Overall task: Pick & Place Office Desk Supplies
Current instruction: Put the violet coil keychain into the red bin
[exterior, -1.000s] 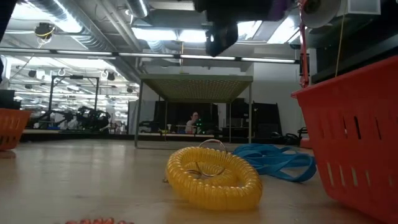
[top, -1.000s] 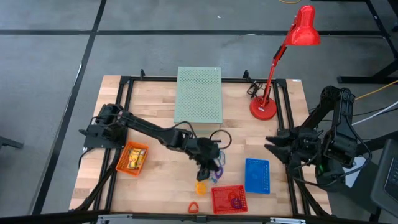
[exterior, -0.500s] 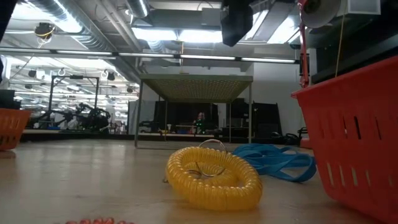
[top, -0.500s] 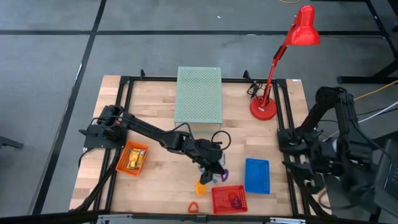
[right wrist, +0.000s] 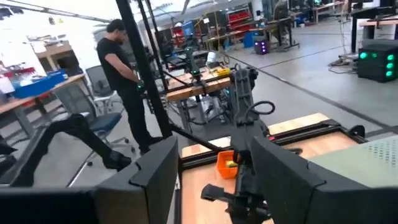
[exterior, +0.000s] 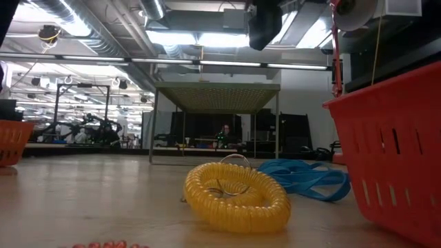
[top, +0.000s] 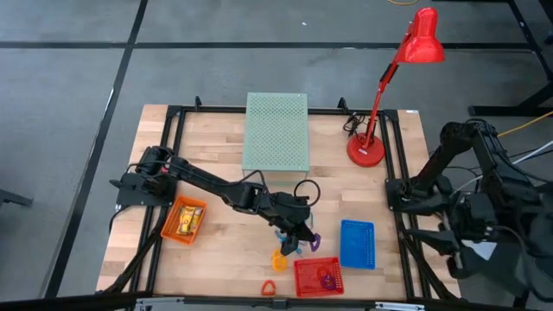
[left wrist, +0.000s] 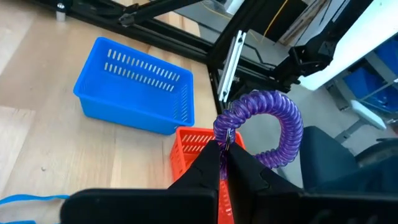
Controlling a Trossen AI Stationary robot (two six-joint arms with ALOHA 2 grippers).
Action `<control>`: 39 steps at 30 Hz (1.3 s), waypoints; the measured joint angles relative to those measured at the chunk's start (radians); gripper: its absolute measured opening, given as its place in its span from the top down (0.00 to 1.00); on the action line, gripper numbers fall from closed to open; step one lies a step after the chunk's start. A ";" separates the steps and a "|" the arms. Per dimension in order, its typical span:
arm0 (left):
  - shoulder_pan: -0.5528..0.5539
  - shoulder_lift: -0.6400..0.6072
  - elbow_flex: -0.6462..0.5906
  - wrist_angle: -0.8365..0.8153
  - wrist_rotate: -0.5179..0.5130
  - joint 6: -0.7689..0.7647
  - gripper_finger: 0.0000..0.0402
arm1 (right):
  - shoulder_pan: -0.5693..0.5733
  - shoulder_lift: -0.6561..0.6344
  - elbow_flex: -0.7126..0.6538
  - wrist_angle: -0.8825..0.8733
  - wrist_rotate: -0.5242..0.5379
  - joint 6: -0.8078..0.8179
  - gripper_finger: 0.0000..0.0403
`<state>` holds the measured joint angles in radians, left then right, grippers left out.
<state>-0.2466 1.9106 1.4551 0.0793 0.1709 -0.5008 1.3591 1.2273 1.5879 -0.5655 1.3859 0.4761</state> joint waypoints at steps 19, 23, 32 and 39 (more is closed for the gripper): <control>-0.025 0.011 0.000 0.005 -0.026 0.020 0.98 | -0.304 -0.124 -0.155 0.515 -1.120 -0.660 0.49; -0.026 0.010 0.000 0.011 -0.044 0.022 0.98 | -0.288 -0.277 -0.473 0.815 -1.117 -0.674 0.49; -0.035 0.020 0.000 0.025 -0.097 0.015 0.98 | -0.232 -0.516 -0.879 1.169 -0.907 -0.722 0.49; -0.043 0.090 0.002 0.063 -0.092 -0.022 0.98 | -0.229 -0.594 -0.920 1.004 -1.041 -0.643 0.49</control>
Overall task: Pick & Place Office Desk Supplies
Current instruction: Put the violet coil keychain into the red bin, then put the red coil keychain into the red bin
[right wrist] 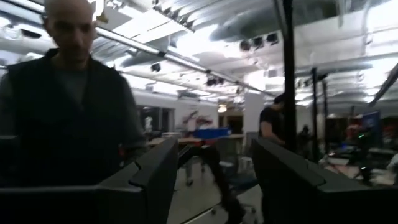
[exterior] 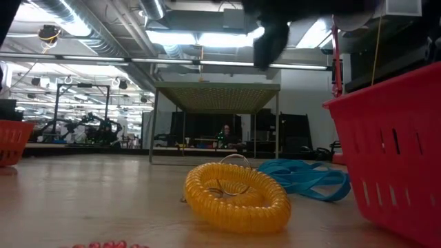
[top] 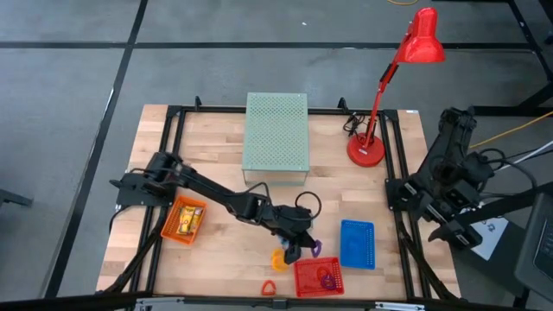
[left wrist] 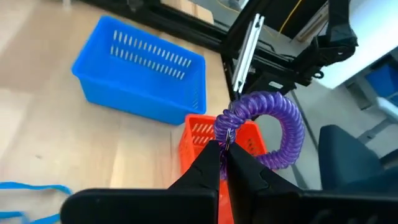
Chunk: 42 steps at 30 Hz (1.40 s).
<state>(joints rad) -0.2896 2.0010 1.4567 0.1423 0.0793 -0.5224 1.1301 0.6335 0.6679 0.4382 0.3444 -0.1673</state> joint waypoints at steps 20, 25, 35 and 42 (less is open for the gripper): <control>-0.022 0.371 0.569 -0.504 0.263 0.266 0.98 | 0.000 -0.054 -0.096 -0.024 0.022 0.160 0.49; -0.023 0.404 0.610 -0.622 0.287 0.317 0.98 | 0.000 -0.054 -0.096 -0.024 0.022 0.160 0.49; -0.036 0.404 0.611 -0.631 0.299 0.342 0.82 | 0.000 -0.054 -0.096 -0.020 0.022 0.157 0.49; -0.017 0.403 0.610 -0.627 0.292 0.336 0.67 | 0.000 -0.054 -0.096 -0.012 0.022 0.159 0.49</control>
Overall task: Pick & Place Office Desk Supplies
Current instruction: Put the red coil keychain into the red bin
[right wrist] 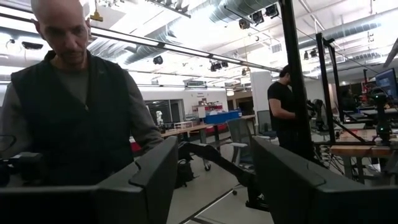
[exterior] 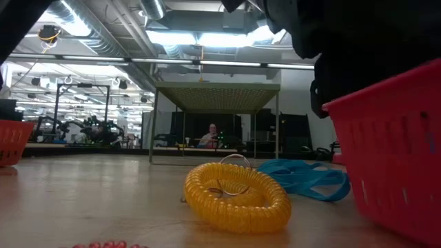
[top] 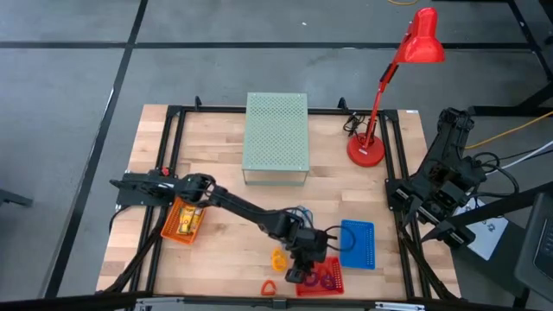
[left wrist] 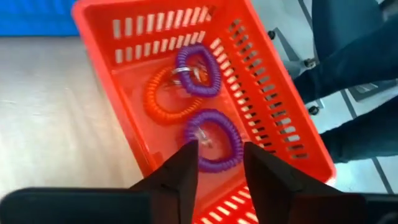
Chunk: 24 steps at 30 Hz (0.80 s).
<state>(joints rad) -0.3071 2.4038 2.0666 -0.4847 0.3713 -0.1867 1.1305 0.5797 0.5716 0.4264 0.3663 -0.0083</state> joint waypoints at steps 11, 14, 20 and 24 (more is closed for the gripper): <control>0.083 -0.182 0.000 0.043 -0.125 -0.038 0.64 | 0.000 0.000 0.000 0.000 -0.012 0.009 0.49; 0.109 -0.254 0.002 0.005 -0.131 -0.062 0.65 | 0.000 0.000 0.000 0.001 -0.016 0.018 0.49; 0.080 -0.347 0.000 -0.533 -0.272 0.070 0.66 | 0.000 0.000 0.000 0.000 -0.027 0.027 0.49; -0.009 -0.350 0.000 -0.800 -0.277 0.141 0.66 | 0.000 0.000 0.000 -0.002 -0.027 0.024 0.49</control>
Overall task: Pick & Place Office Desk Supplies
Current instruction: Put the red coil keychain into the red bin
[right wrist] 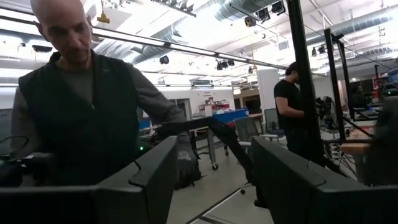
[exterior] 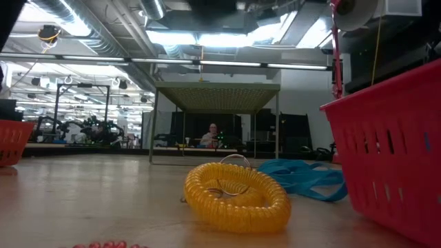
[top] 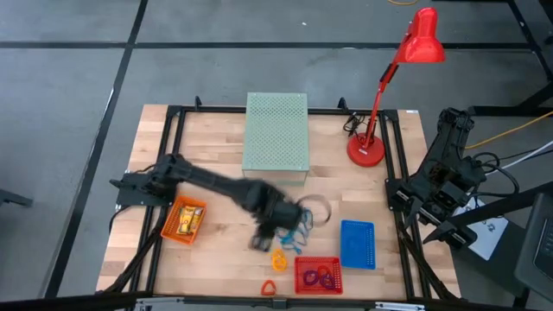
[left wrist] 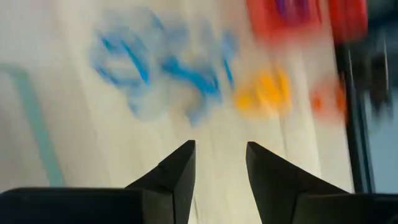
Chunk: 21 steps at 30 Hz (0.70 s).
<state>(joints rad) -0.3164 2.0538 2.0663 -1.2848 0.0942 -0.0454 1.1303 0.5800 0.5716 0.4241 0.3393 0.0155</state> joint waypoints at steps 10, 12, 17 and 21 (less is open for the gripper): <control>-0.298 -0.003 -0.140 0.142 -0.140 0.114 0.68 | -0.001 0.000 0.000 -0.004 0.000 -0.030 0.49; -0.301 -0.002 -0.201 0.227 -0.084 0.033 0.68 | -0.001 0.000 0.000 -0.004 0.009 -0.030 0.49; -0.274 -0.002 -0.379 0.478 -0.044 -0.257 0.68 | -0.001 0.000 0.000 0.003 0.016 -0.023 0.49; -0.239 -0.001 -0.479 0.663 -0.012 -0.547 0.68 | -0.001 0.000 0.000 0.002 0.016 0.000 0.49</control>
<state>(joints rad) -0.5550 2.0525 1.5872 -0.6217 0.0827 -0.5921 1.1294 0.5800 0.5716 0.4263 0.3552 0.0158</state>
